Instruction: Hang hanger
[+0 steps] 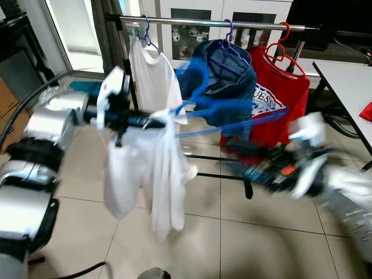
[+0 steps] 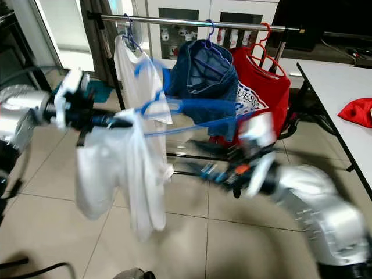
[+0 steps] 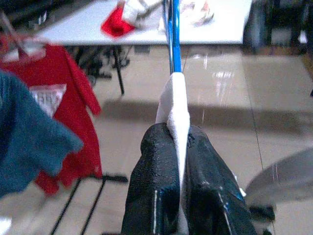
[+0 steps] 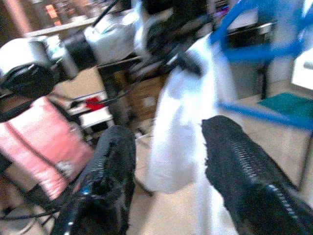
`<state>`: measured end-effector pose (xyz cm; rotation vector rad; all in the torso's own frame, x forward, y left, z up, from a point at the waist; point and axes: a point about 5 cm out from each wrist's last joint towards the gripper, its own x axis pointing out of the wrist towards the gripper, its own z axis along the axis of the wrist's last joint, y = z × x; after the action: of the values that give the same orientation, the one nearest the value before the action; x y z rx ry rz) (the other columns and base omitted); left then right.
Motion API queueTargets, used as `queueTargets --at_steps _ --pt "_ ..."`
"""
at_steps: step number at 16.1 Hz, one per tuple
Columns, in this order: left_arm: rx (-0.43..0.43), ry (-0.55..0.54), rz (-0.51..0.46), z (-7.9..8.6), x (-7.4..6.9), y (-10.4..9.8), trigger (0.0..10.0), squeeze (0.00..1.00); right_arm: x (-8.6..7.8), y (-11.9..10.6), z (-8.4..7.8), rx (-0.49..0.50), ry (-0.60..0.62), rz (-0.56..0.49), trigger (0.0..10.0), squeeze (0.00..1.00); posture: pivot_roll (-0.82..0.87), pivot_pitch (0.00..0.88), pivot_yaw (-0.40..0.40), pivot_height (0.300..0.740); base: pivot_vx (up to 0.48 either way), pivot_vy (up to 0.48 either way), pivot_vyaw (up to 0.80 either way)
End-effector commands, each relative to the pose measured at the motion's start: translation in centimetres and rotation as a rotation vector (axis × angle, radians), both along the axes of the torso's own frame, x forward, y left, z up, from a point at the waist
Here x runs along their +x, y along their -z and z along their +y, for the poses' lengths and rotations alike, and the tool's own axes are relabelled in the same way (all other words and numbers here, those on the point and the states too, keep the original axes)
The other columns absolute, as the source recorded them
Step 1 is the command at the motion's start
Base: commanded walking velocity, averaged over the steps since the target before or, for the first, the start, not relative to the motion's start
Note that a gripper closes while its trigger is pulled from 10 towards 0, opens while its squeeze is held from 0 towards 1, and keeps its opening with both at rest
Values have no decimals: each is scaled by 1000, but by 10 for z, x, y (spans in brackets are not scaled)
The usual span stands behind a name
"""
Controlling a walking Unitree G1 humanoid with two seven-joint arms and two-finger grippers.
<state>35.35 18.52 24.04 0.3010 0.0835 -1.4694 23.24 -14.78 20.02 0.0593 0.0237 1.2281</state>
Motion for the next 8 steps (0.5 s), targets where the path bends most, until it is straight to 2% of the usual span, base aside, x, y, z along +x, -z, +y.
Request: queueTargets --at_steps 1,2,3,4,5,8 --pt "-53 29 -43 -3 1 -18 0 0 -2 -5 9 -22 -31 -35 10000 761 -78 0 33 740 0 0 0" --pt "-65 39 -44 -4 1 -20 0 0 -2 -4 12 -26 -41 -37 10000 761 -78 0 33 740 0 0 0" --pt "-83 75 -46 -9 0 -26 0 0 3 0 20 -45 -19 -50 10000 0 -74 0 40 740 0 0 0" --pt "-88 92 -47 -11 -1 -29 0 0 7 2 22 -61 6 -66 10000 0 -74 0 40 740 0 0 0" --pt "-107 129 -52 -17 -3 -36 0 0 19 10 29 -137 98 -136 10000 0 -71 0 47 740 0 0 0" --pt "-143 161 -65 -23 -4 -47 0 0 24 9 38 -125 113 -172 10000 0 -70 0 49 740 0 0 0"
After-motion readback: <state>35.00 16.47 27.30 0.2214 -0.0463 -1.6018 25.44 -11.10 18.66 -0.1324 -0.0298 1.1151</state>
